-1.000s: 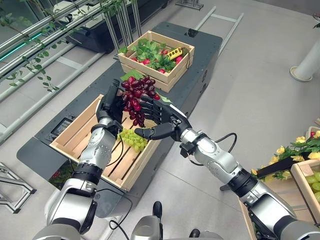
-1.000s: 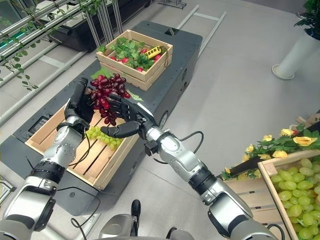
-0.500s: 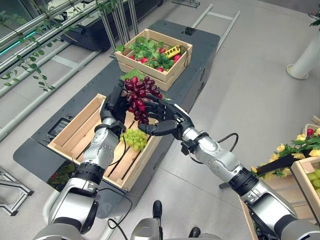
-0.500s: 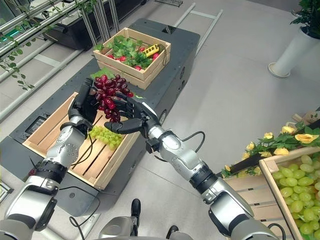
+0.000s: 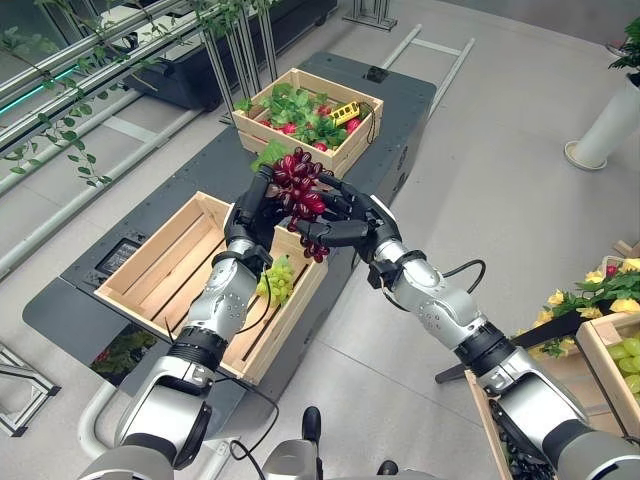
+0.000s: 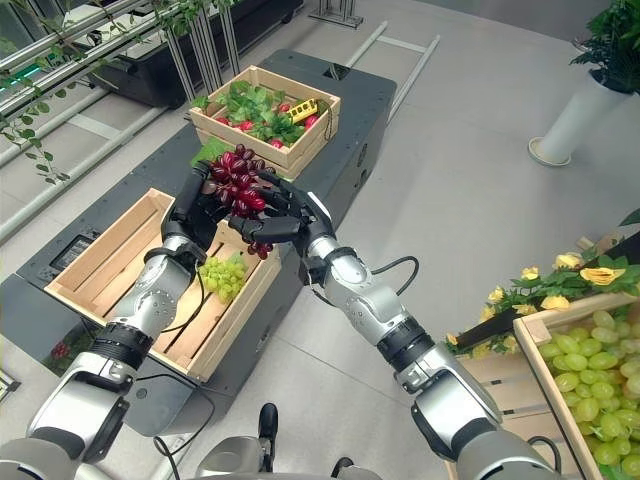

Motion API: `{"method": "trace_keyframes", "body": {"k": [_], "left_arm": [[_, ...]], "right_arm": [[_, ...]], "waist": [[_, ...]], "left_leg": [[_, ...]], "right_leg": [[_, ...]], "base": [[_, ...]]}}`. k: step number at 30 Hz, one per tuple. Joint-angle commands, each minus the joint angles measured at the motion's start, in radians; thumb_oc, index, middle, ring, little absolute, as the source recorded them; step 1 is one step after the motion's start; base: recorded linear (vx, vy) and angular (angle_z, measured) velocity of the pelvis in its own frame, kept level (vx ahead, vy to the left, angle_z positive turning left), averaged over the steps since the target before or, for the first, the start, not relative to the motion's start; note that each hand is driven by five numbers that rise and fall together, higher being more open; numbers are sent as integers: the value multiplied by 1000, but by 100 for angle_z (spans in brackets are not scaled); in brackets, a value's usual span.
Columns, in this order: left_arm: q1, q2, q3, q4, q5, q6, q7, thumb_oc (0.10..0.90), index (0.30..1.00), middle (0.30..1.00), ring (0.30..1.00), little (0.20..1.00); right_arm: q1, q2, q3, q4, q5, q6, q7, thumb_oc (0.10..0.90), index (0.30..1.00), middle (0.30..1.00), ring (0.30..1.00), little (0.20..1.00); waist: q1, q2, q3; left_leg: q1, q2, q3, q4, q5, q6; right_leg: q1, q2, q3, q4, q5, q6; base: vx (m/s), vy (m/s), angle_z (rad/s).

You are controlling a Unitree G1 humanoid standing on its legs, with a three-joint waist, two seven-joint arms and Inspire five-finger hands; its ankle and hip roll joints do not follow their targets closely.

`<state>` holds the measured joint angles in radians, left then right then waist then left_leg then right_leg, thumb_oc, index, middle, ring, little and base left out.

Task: Pick up the fruits from the basket on one side to the basket on the other side

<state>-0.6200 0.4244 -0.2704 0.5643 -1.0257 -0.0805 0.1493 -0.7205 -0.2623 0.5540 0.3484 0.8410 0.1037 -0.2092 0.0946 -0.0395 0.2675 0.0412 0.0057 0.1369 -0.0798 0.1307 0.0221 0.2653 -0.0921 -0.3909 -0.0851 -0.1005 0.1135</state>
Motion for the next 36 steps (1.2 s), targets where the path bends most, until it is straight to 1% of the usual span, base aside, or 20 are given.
{"method": "trace_keyframes", "body": {"k": [1,6,10,11,14,16,18,21,22,24,26,28,29,31,32,34,36], "left_arm": [[-175,-82,-61,-76,5,-106,-90,400,300,300,300,300],[-183,-86,-69,-124,6,-98,-58,400,300,300,300,300],[-180,-85,-67,-142,11,-98,-45,400,300,300,300,300],[-182,-83,-66,-149,14,-99,-40,400,300,300,300,300],[-182,-79,-66,-159,34,-105,-45,400,300,300,300,300],[-177,-81,-69,-166,47,-110,-50,400,300,300,300,300],[-173,-80,-74,-179,68,-113,-54,400,300,300,300,300],[-164,-79,-81,-198,82,-111,-59,400,300,300,300,300],[-163,-79,-82,-199,83,-110,-59,400,300,300,300,300],[-153,-78,-83,-213,83,-104,-63,400,300,300,300,300],[-146,-80,-83,-222,85,-101,-61,400,300,300,300,300],[-132,-86,-79,-231,91,-96,-65,400,300,300,300,300],[-120,-90,-75,-233,99,-95,-69,400,300,300,300,300],[-115,-94,-72,-232,110,-92,-68,400,300,300,300,300],[-107,-101,-70,-229,127,-89,-65,400,300,300,300,300],[-101,-103,-70,-223,130,-88,-59,400,300,300,300,300],[-93,-104,-63,-216,134,-87,-55,400,300,300,300,300]], "right_arm": [[-78,83,-6,92,20,-9,-22,800,900,900,900,900],[-59,93,3,150,30,27,-24,800,900,900,900,900],[-43,103,17,173,22,57,-11,800,900,900,900,900],[-36,110,25,180,19,73,4,800,900,900,900,900],[-24,116,37,188,38,87,31,800,900,900,900,900],[-16,125,41,187,61,83,36,800,900,900,900,900],[-10,134,39,190,97,67,44,800,900,900,900,900],[-5,147,28,172,164,21,66,800,900,900,900,900],[-5,148,27,169,169,15,68,800,900,900,900,900],[-7,156,12,139,199,-23,88,800,900,900,900,900],[-8,161,6,120,216,-38,97,800,900,900,900,900],[-3,170,-4,81,238,-69,110,800,900,900,900,900],[0,178,-12,53,238,-101,117,800,900,900,900,900],[-2,180,-19,38,229,-130,122,800,900,900,900,900],[-1,182,-30,17,214,-160,123,800,900,900,900,900],[-2,180,-36,-2,189,-189,116,800,900,900,900,900],[0,176,-42,-15,166,-199,113,800,900,900,900,900]], "waist": [[9,40,-226],[16,39,-228],[19,40,-226],[19,42,-225],[20,43,-223],[21,43,-221],[23,43,-220],[24,44,-218],[24,44,-218],[25,46,-219],[26,46,-219],[26,47,-220],[25,47,-221],[24,48,-222],[22,49,-224],[21,49,-225],[19,50,-227]], "left_leg": [[75,-13,-64,-7,-166,-52],[74,-13,-71,-7,-168,-51],[72,-14,-76,-7,-167,-51],[71,-15,-78,-7,-167,-50],[70,-15,-78,-7,-168,-51],[71,-16,-81,-7,-168,-50],[72,-16,-82,-7,-168,-50],[72,-16,-84,-7,-168,-50],[72,-16,-85,-7,-168,-50],[72,-17,-86,-7,-167,-49],[72,-16,-86,-7,-167,-49],[72,-17,-87,-7,-167,-47],[73,-16,-84,-7,-167,-46],[73,-16,-82,-7,-167,-46],[74,-16,-83,-7,-168,-45],[75,-16,-82,-7,-169,-44],[77,-16,-80,-7,-169,-43]], "right_leg": [[-81,19,5,6,43,-71],[-78,20,-3,5,40,-73],[-78,19,-5,6,40,-74],[-79,19,-4,6,40,-74],[-80,18,-5,5,41,-73],[-79,18,-6,4,42,-73],[-77,19,-7,3,43,-73],[-76,20,-6,2,44,-73],[-76,20,-6,2,44,-73],[-76,20,-5,1,46,-72],[-77,20,-4,1,46,-72],[-77,20,-3,0,47,-71],[-77,20,-3,1,47,-71],[-78,20,-2,0,48,-70],[-77,20,0,-2,49,-70],[-77,20,2,-2,49,-69],[-76,21,5,-2,48,-69]], "base": [[0,0,0],[-5,-2,6],[0,0,0],[0,0,0],[0,0,0],[0,0,0],[0,0,0],[0,0,0],[0,0,0],[0,0,0],[0,0,0],[0,0,0],[0,0,0],[0,0,0],[0,0,0],[0,0,0],[0,0,0]]}}
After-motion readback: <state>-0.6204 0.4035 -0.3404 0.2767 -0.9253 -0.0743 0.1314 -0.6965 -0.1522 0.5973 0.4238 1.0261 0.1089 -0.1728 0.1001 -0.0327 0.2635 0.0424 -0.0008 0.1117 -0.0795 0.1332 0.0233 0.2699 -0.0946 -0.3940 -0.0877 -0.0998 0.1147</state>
